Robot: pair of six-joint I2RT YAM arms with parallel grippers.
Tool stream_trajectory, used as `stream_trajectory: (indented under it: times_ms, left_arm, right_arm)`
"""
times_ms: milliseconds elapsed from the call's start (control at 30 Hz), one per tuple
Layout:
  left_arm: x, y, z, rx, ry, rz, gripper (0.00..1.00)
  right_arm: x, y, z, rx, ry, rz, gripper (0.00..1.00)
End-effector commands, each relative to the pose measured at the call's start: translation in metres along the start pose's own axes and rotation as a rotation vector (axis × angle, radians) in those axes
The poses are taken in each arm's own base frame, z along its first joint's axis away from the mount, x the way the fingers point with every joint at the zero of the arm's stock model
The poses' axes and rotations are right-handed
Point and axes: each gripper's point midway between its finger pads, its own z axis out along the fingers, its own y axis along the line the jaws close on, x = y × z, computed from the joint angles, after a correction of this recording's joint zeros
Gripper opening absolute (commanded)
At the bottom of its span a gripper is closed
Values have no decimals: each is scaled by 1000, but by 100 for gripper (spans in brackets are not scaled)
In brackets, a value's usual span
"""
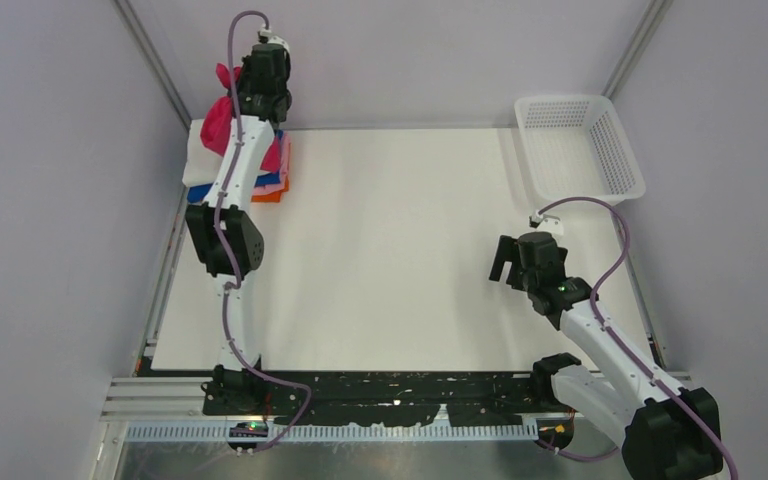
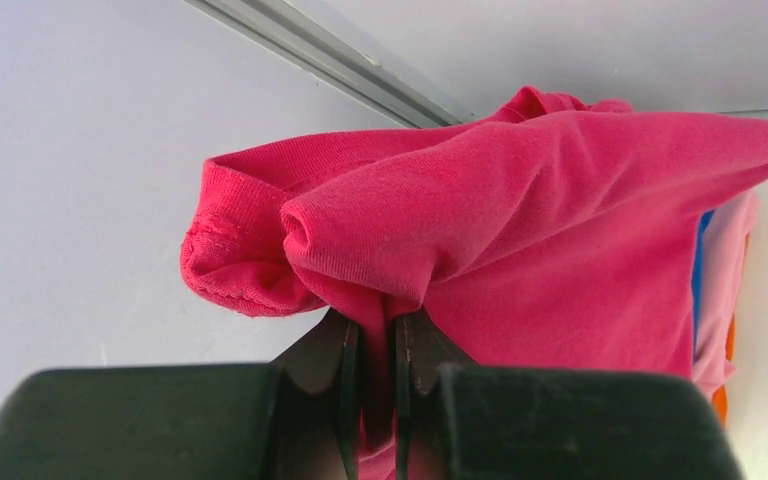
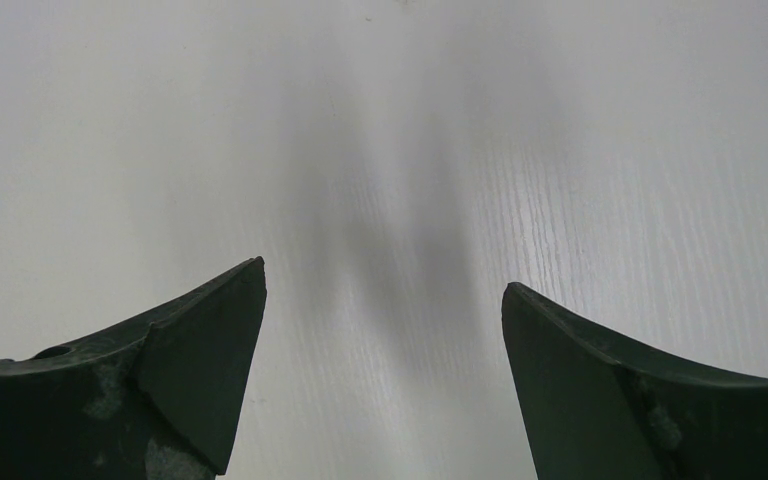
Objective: Fold and stack the t-shirts
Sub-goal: Put the neatly folded tshirt into the corner of the board with the left arm
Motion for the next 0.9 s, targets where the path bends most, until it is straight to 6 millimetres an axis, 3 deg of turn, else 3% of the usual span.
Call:
stream_trajectory:
  times_ms: [0, 367, 733, 767, 800, 833, 867]
  left_arm:
    - [-11, 9, 21, -10, -64, -78, 0]
    - [11, 15, 67, -107, -44, -108, 0]
    - [39, 21, 98, -162, 0, -161, 1]
    - [41, 21, 100, -159, -1, -170, 6]
    - [41, 21, 101, -156, -3, -178, 18]
    - [40, 20, 101, -154, -6, -185, 36]
    - [48, 35, 107, -177, 7, -196, 68]
  right_arm:
    - [-23, -6, -7, 34, -84, 7, 95]
    - [-26, -13, -7, 80, -91, 10, 95]
    - [-34, -16, -16, 101, -93, 22, 95]
    - [-33, -16, -17, 100, -87, 22, 95]
    - [-33, -15, -18, 96, -84, 26, 95]
    - [-33, -14, -19, 88, -85, 28, 95]
    - [-34, -14, -19, 84, -87, 30, 95]
